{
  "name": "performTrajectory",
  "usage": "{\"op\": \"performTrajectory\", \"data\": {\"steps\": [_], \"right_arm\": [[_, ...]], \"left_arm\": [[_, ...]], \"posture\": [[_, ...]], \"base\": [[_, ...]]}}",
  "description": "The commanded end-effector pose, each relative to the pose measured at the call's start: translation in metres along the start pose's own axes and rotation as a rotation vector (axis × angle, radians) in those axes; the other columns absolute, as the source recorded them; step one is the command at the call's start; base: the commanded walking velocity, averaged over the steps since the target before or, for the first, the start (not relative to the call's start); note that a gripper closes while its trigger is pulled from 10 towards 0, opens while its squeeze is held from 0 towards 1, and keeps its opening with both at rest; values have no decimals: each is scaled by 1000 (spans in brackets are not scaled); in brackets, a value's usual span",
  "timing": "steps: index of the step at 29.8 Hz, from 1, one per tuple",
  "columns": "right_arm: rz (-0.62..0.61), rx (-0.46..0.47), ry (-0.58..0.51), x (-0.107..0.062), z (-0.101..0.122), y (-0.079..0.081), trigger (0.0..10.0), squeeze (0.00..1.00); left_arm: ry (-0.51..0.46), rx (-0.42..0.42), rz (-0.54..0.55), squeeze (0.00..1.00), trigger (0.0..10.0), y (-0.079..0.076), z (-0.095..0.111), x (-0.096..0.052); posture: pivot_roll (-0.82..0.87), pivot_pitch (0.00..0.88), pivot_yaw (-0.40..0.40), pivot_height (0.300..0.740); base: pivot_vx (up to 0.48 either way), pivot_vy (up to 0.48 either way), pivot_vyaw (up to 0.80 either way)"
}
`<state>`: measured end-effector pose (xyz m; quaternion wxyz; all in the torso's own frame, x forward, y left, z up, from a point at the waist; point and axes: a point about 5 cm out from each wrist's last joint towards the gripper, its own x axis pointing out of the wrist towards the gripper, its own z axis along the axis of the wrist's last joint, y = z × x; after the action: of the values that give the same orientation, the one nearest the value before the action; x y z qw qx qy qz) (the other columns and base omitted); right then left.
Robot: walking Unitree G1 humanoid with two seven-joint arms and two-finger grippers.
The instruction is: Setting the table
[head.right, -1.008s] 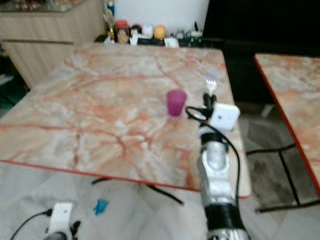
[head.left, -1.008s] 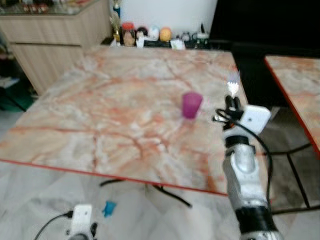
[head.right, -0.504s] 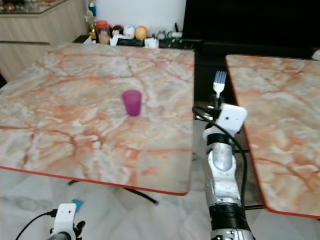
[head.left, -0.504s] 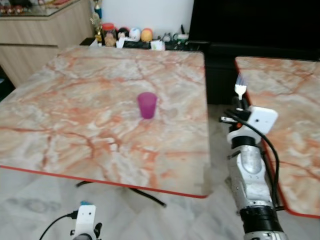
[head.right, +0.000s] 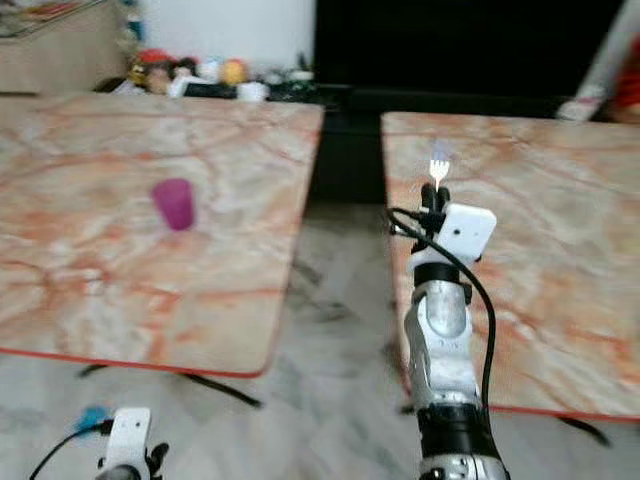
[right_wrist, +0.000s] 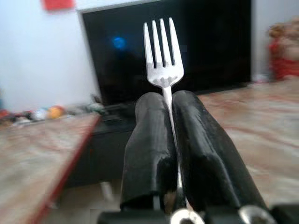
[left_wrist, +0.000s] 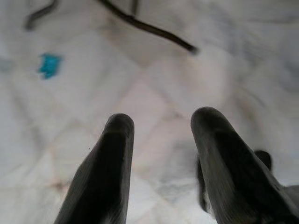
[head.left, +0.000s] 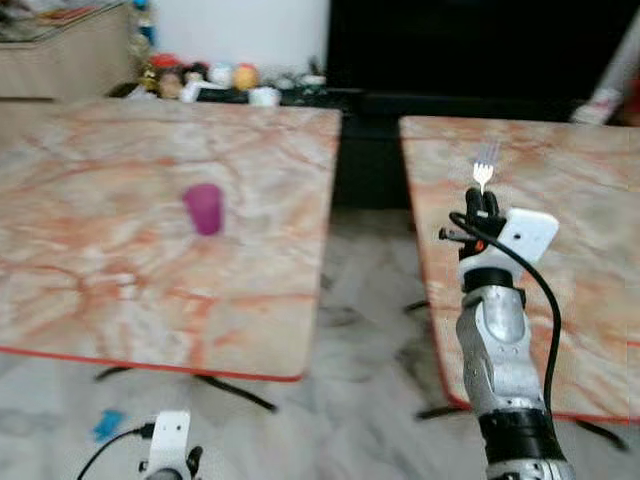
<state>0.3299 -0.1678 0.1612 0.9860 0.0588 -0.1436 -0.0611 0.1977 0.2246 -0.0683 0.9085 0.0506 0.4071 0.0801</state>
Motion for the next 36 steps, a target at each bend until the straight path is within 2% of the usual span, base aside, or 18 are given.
{"op": "performTrajectory", "data": {"steps": [1,36], "right_arm": [[9,-1,-31,4,8,2,10000,0],[18,-18,-28,4,8,1,10000,0]], "left_arm": [[9,-4,3,0,10000,1,-2,0],[12,-5,0,0,10000,0,-3,-1]], "posture": [[42,0,-8,740],[36,0,-9,740]], "base": [[0,-315,0],[0,-308,0]]}}
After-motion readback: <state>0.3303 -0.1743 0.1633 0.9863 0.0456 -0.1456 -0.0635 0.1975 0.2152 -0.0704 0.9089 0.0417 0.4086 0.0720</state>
